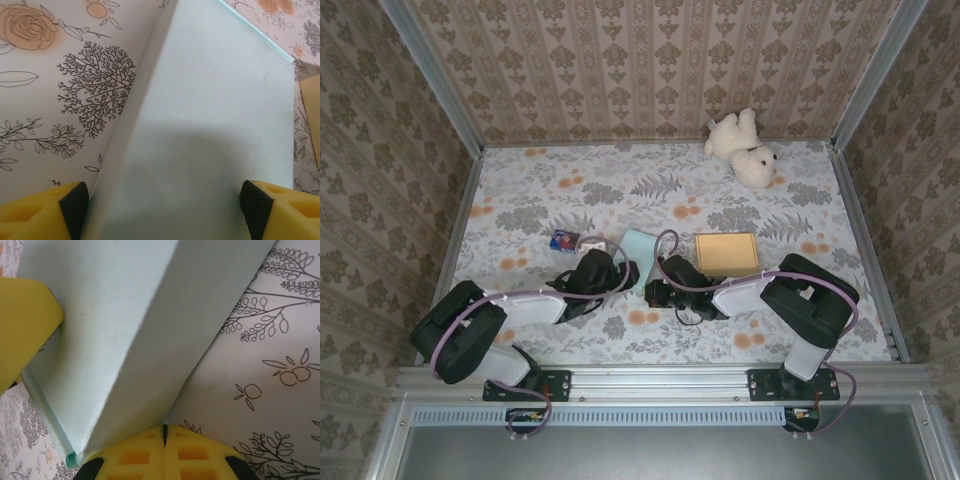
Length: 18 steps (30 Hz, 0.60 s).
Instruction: Fold the paper box
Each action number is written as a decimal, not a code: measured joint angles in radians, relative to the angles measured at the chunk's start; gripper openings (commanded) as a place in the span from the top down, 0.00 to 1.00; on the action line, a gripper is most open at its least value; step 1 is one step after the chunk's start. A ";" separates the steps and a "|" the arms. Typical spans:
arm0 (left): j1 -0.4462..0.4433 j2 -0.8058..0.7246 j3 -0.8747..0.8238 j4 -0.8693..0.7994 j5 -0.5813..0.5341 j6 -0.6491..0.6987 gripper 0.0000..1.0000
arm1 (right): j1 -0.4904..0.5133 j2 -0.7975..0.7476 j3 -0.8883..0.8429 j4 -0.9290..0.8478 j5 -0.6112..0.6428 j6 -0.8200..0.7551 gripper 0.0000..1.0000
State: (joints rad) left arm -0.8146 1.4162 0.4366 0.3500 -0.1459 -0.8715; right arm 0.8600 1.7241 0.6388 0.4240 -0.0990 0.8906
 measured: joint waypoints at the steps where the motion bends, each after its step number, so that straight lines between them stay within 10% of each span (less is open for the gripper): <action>1: -0.010 0.004 -0.004 0.010 -0.016 -0.008 0.19 | 0.002 0.000 0.000 0.000 0.006 0.002 1.00; 18: -0.050 0.046 -0.002 0.063 -0.117 -0.026 0.20 | 0.015 0.013 0.020 -0.013 0.033 0.000 1.00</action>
State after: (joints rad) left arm -0.8646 1.4620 0.4351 0.4126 -0.2634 -0.8978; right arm 0.8753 1.7367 0.6586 0.4110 -0.0658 0.8909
